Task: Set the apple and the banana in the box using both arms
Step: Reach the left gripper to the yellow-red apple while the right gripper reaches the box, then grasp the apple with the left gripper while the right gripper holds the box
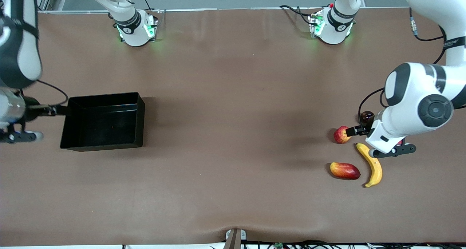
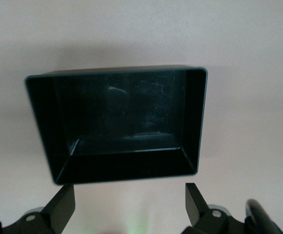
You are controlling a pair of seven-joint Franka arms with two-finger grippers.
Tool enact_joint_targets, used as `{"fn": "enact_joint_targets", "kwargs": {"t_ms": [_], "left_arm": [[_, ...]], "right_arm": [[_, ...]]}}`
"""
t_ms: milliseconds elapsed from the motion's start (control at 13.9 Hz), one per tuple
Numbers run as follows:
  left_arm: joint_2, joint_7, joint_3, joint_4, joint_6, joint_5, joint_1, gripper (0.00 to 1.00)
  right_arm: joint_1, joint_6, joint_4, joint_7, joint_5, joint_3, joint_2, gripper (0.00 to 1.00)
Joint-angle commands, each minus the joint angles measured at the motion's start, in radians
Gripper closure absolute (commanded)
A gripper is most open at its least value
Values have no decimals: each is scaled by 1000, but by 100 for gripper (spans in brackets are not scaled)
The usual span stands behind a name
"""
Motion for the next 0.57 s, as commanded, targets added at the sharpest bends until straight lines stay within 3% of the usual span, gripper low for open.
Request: {"fn": "enact_joint_targets", "kwargs": {"t_ms": [0,216,503], "left_arm": [[-14,-47,0,-87,100,12,13,0],[32,-96,-2,-100,164,12,21,0],[72,-107,0,-159,298,11,36,0]], "right_arm": [[-69,76,6,-80,-15,8,74,0],[-114,166,-44,-141,2,8,113,0],[-180,389,-213,-265,39,10,116,0]]}}
